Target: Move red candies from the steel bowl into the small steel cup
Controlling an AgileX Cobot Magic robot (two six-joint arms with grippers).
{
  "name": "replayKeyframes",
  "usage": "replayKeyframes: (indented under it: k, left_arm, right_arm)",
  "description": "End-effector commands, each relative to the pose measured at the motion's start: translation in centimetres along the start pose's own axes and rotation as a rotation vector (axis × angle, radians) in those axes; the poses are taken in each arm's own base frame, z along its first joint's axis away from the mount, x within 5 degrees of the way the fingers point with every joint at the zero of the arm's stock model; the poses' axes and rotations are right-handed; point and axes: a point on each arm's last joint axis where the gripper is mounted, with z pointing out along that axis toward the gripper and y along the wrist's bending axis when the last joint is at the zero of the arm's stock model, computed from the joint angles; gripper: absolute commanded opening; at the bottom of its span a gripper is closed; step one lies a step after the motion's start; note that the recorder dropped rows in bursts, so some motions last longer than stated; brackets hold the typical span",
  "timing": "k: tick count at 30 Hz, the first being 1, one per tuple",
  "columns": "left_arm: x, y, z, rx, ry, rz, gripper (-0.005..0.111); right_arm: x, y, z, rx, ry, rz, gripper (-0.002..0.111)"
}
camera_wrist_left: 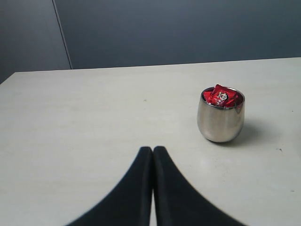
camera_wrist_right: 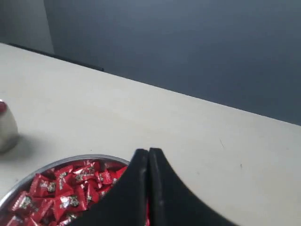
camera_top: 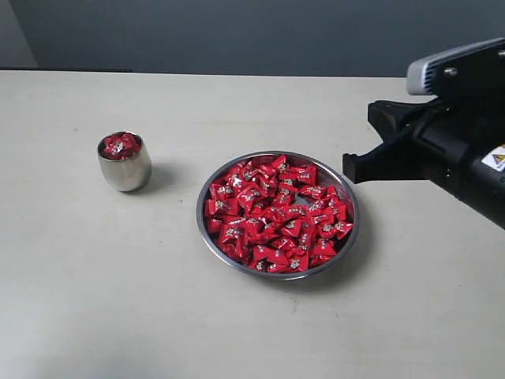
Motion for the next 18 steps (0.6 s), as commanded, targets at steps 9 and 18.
replayKeyframes:
  k: [9, 18]
  left_arm:
    - [0.1, 0.0, 0.0, 0.001, -0.003, -0.008, 0.000]
    - [0.1, 0.0, 0.0, 0.001, -0.003, -0.008, 0.000]
  right_arm:
    - [-1.2, 0.1, -3.0, -0.088, -0.008, 0.194, -0.001]
    - [-1.6, -0.2, -3.0, -0.063, -0.063, 0.138, -0.001]
